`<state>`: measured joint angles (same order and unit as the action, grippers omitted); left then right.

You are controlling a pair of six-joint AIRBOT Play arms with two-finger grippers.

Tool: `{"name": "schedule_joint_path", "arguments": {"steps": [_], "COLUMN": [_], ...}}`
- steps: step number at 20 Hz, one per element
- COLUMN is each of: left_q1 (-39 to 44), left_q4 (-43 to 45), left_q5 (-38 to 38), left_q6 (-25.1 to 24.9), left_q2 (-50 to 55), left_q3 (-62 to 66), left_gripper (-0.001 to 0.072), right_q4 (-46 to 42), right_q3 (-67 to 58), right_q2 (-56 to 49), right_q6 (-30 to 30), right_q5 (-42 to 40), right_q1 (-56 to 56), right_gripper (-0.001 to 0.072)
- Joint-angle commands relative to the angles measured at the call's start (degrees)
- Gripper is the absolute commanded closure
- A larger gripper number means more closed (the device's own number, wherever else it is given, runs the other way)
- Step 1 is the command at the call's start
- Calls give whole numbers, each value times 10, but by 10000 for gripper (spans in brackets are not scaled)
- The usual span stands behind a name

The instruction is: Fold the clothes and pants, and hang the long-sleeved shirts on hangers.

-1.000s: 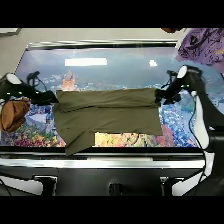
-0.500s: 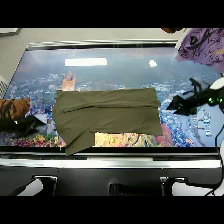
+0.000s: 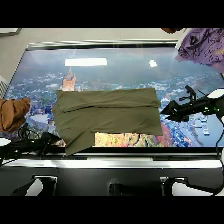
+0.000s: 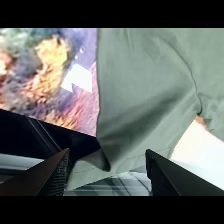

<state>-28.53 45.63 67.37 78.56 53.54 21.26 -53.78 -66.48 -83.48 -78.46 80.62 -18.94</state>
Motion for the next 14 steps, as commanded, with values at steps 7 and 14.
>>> {"name": "schedule_joint_path", "arguments": {"steps": [7,14], "left_q1": [102,132], "left_q4": [-43,-71], "left_q5": [-108,-148], "left_q6": [-17,-23], "left_q2": [87,125], "left_q3": [-11,-9], "left_gripper": [151,570], "right_q4": [21,30], "right_q3": [3,2], "right_q2": [1,3], "right_q6": [9,9], "right_q5": [24,40], "right_q1": [0,-1], "right_gripper": [227,233]}}
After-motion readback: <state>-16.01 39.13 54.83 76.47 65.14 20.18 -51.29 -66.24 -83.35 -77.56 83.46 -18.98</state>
